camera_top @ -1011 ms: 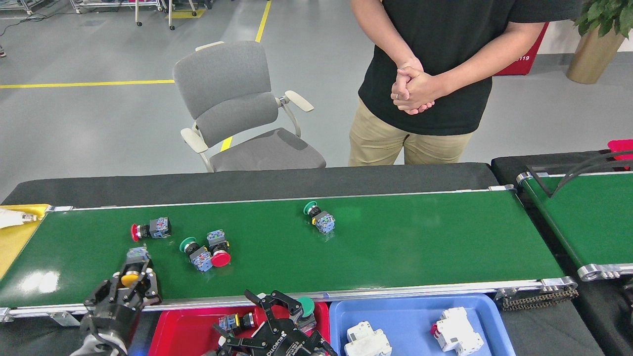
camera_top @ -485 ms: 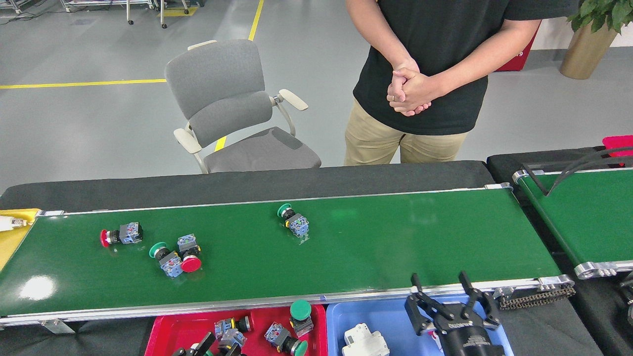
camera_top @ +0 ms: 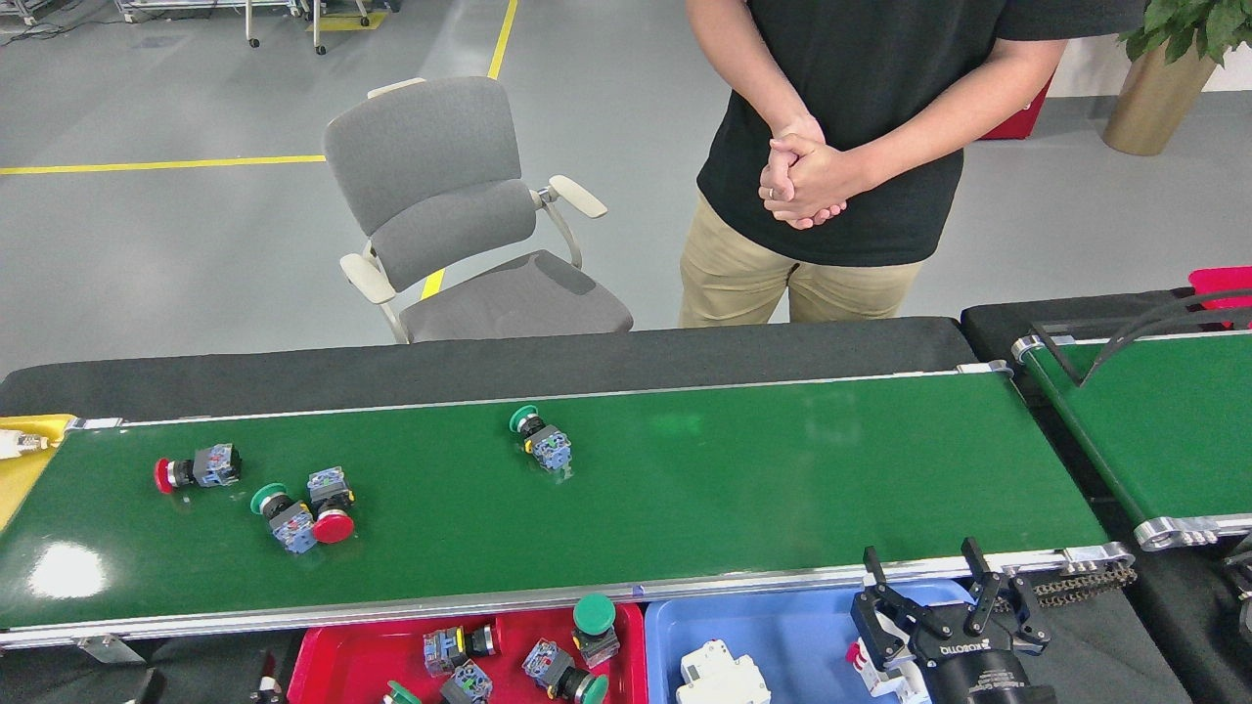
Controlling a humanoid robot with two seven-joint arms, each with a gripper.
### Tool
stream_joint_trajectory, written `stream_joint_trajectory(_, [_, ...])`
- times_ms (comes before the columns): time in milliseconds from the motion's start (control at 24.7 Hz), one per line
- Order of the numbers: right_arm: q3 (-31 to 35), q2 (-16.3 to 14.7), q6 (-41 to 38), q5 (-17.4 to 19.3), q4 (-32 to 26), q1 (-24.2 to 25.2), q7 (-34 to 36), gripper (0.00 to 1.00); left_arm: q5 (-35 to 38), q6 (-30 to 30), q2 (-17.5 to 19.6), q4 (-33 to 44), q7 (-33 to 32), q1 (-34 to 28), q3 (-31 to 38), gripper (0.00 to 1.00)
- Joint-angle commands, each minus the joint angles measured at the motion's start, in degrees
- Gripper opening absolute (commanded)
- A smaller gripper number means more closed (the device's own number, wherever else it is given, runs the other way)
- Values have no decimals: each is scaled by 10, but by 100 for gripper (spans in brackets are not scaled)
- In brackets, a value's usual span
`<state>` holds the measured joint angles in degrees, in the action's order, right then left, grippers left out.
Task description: Pick switch part from conveyor to tray
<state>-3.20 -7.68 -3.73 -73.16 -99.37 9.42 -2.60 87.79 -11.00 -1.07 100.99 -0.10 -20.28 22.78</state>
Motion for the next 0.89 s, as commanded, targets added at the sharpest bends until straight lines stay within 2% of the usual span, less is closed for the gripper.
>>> stream_joint_trajectory(0, [5, -4, -37, 6, -7, -5, 5, 100, 2, 3, 9, 4, 8, 10, 2, 100])
stream_joint_trajectory(121, [5, -3, -37, 7, -6, -7, 5, 100, -1, -7, 26, -5, 5, 27, 2, 100])
stream_joint_trajectory(364, [4, -5, -42, 7, 1, -10, 5, 100, -57, -30, 74, -69, -58, 84, 2, 100])
stream_joint_trajectory(687, [3, -7, -42, 7, 13, -8, 6, 100, -60, -27, 103, -162, -59, 156, 12, 100])
stream_joint_trajectory(849, [3, -6, -42, 7, 13, -8, 5, 100, -60, -24, 139, -236, -59, 201, 16, 100])
